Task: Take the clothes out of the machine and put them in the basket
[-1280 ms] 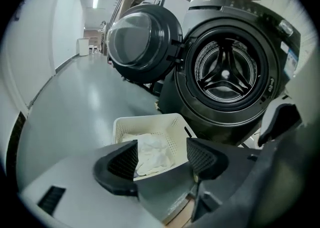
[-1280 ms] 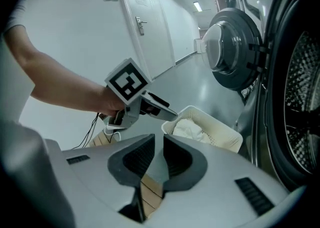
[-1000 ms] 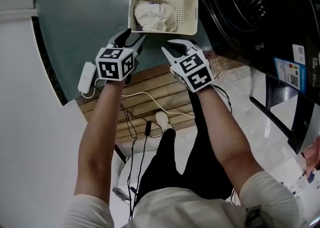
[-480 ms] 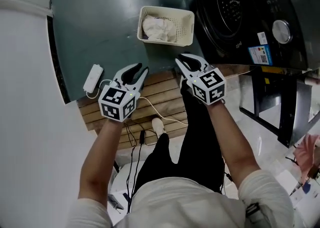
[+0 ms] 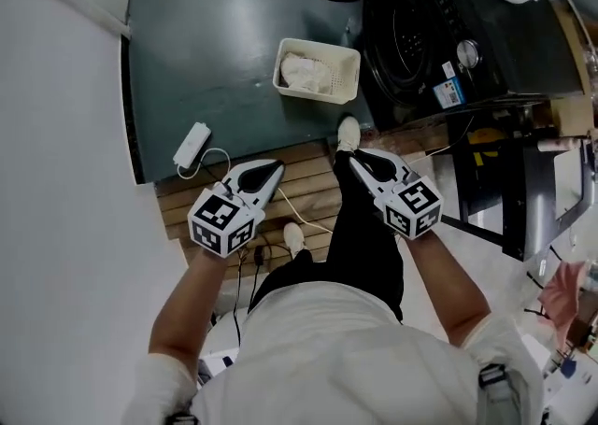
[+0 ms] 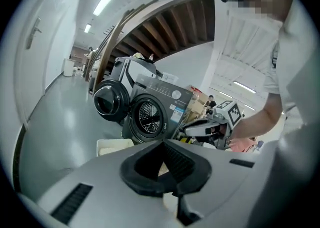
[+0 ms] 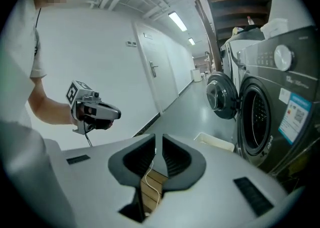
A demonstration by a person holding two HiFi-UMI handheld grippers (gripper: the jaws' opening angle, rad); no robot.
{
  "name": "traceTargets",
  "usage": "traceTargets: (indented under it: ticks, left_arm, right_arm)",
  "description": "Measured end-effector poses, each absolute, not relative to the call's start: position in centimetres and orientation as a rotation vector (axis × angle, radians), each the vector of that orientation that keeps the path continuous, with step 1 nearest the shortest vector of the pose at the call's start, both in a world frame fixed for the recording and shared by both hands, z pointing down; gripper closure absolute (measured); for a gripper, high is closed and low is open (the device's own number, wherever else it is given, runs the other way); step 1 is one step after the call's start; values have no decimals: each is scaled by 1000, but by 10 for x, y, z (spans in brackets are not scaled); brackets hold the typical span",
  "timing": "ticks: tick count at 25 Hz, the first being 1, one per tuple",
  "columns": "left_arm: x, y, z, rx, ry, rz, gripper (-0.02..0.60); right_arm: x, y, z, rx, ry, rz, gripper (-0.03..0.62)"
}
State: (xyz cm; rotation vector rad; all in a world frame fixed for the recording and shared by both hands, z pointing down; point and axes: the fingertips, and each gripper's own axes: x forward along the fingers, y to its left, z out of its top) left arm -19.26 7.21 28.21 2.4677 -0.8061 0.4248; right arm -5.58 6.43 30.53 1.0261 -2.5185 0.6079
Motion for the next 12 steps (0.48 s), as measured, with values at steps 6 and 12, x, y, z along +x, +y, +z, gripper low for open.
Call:
traceTargets:
  ticks: [6, 12]
  left_arm:
    - [-209, 127, 235, 2498, -782, 398, 584]
    - [-215, 159, 200, 2533, -786, 367, 584]
  right_arm:
    - [-66, 118, 249, 1035, -2554, 544, 554]
    - [-72, 156, 206, 1051, -2591, 478, 560]
